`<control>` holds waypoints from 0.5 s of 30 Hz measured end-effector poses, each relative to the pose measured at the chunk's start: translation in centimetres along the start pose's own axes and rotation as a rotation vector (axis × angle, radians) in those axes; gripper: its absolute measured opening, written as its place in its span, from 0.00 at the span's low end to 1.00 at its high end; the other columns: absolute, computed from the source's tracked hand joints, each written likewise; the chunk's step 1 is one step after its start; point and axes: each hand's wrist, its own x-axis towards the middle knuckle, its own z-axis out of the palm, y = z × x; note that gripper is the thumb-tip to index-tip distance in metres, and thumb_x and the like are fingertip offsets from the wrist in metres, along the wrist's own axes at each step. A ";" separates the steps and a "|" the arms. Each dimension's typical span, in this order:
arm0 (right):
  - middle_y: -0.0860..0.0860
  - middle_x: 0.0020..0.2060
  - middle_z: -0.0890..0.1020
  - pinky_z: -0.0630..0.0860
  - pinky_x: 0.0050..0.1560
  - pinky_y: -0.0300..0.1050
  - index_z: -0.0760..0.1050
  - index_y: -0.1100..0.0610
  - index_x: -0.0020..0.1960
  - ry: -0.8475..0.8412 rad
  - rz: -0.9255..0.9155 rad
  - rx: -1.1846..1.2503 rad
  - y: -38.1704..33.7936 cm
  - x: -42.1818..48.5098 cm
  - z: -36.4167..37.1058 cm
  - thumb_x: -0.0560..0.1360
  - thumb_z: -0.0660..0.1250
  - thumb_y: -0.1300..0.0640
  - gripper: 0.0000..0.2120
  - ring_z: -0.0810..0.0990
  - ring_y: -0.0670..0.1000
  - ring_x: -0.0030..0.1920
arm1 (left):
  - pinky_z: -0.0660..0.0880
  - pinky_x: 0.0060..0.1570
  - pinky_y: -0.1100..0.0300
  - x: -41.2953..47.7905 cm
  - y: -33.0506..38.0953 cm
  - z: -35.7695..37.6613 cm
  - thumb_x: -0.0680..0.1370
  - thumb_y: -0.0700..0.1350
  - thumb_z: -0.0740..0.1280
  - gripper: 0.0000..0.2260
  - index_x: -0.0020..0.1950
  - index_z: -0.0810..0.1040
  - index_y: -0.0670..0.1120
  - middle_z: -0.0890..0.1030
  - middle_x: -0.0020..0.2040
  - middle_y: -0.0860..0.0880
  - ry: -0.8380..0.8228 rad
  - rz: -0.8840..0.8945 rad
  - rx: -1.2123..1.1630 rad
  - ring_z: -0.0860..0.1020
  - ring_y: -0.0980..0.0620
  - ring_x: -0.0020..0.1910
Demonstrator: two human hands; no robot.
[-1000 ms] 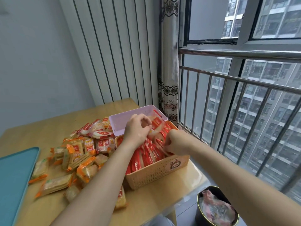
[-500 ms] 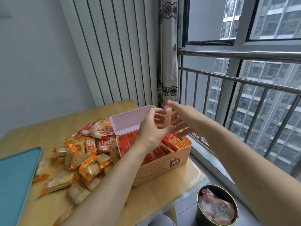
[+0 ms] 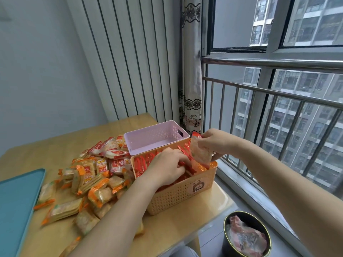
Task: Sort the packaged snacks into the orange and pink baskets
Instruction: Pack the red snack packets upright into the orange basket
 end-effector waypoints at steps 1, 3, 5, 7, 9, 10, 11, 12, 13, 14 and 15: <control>0.57 0.49 0.86 0.86 0.47 0.55 0.79 0.61 0.49 -0.002 -0.013 -0.047 0.0 0.0 0.2 0.80 0.61 0.59 0.09 0.87 0.55 0.49 | 0.76 0.58 0.48 0.1 -0.2 -0.1 0.75 0.47 0.66 0.10 0.50 0.84 0.60 0.81 0.53 0.62 0.012 -0.005 0.028 0.75 0.54 0.55; 0.56 0.47 0.85 0.86 0.45 0.53 0.78 0.60 0.47 0.001 -0.036 -0.136 -0.1 -0.1 0.6 0.78 0.62 0.59 0.08 0.86 0.55 0.48 | 0.76 0.57 0.50 0.2 -0.4 -0.5 0.75 0.44 0.67 0.11 0.47 0.84 0.61 0.82 0.50 0.63 0.008 -0.003 0.011 0.77 0.56 0.54; 0.56 0.45 0.84 0.86 0.42 0.50 0.79 0.60 0.47 -0.010 -0.051 -0.231 -0.2 -0.2 1.0 0.77 0.63 0.58 0.08 0.85 0.54 0.46 | 0.77 0.58 0.53 0.4 -0.6 -1.0 0.75 0.40 0.66 0.14 0.43 0.84 0.61 0.83 0.47 0.63 -0.055 -0.029 -0.086 0.78 0.59 0.52; 0.56 0.45 0.84 0.86 0.39 0.48 0.80 0.61 0.48 -0.028 -0.057 -0.311 -0.4 -0.1 1.2 0.77 0.63 0.57 0.09 0.86 0.55 0.46 | 0.77 0.59 0.54 0.8 -1.0 -1.3 0.75 0.37 0.63 0.17 0.41 0.85 0.58 0.84 0.46 0.61 -0.073 -0.092 -0.208 0.80 0.60 0.51; 0.56 0.43 0.84 0.85 0.36 0.45 0.80 0.62 0.48 0.001 -0.062 -0.340 -0.5 0.0 1.1 0.77 0.61 0.56 0.12 0.87 0.56 0.45 | 0.78 0.58 0.53 1.4 -1.4 -1.5 0.76 0.35 0.62 0.17 0.44 0.85 0.55 0.84 0.46 0.58 0.002 -0.140 -0.265 0.81 0.59 0.50; 0.56 0.41 0.83 0.84 0.34 0.43 0.80 0.63 0.48 0.032 -0.065 -0.345 -0.6 0.1 0.9 0.77 0.61 0.56 0.13 0.87 0.57 0.43 | 0.79 0.56 0.53 1.9 -1.5 -1.6 0.77 0.35 0.62 0.17 0.48 0.84 0.55 0.84 0.48 0.57 0.044 -0.147 -0.256 0.81 0.58 0.49; 0.55 0.40 0.83 0.84 0.33 0.43 0.80 0.62 0.48 0.053 -0.065 -0.353 -0.7 0.2 0.8 0.78 0.60 0.55 0.13 0.86 0.56 0.42 | 0.79 0.56 0.54 2.4 -1.6 -1.6 0.77 0.35 0.64 0.16 0.53 0.82 0.55 0.83 0.51 0.56 0.067 -0.144 -0.221 0.81 0.57 0.49; 0.55 0.40 0.83 0.84 0.34 0.44 0.80 0.61 0.49 0.061 -0.066 -0.364 -0.8 0.2 0.9 0.78 0.60 0.54 0.13 0.86 0.56 0.41 | 0.78 0.56 0.55 3.0 -1.6 -1.5 0.78 0.36 0.65 0.16 0.58 0.81 0.55 0.82 0.55 0.55 0.060 -0.132 -0.168 0.80 0.56 0.50; 0.55 0.41 0.84 0.85 0.36 0.47 0.81 0.60 0.49 0.059 -0.069 -0.385 -0.9 0.3 1.3 0.78 0.61 0.52 0.14 0.86 0.55 0.41 | 0.77 0.57 0.55 3.6 -1.6 -1.4 0.78 0.37 0.68 0.17 0.62 0.80 0.54 0.80 0.59 0.54 0.019 -0.119 -0.106 0.79 0.54 0.52; 0.55 0.41 0.84 0.86 0.40 0.50 0.81 0.59 0.48 0.051 -0.075 -0.419 -1.0 0.3 1.8 0.77 0.62 0.50 0.14 0.86 0.55 0.42 | 0.75 0.58 0.55 4.2 -1.6 -1.3 0.77 0.39 0.69 0.18 0.66 0.79 0.53 0.79 0.61 0.53 -0.045 -0.105 -0.049 0.78 0.52 0.54; 0.54 0.40 0.84 0.86 0.44 0.53 0.80 0.57 0.45 0.034 -0.079 -0.469 -1.0 0.4 2.5 0.77 0.62 0.46 0.15 0.86 0.55 0.41 | 0.75 0.59 0.53 4.7 -1.6 -1.2 0.77 0.42 0.70 0.19 0.67 0.78 0.53 0.79 0.62 0.52 -0.114 -0.097 0.003 0.78 0.50 0.57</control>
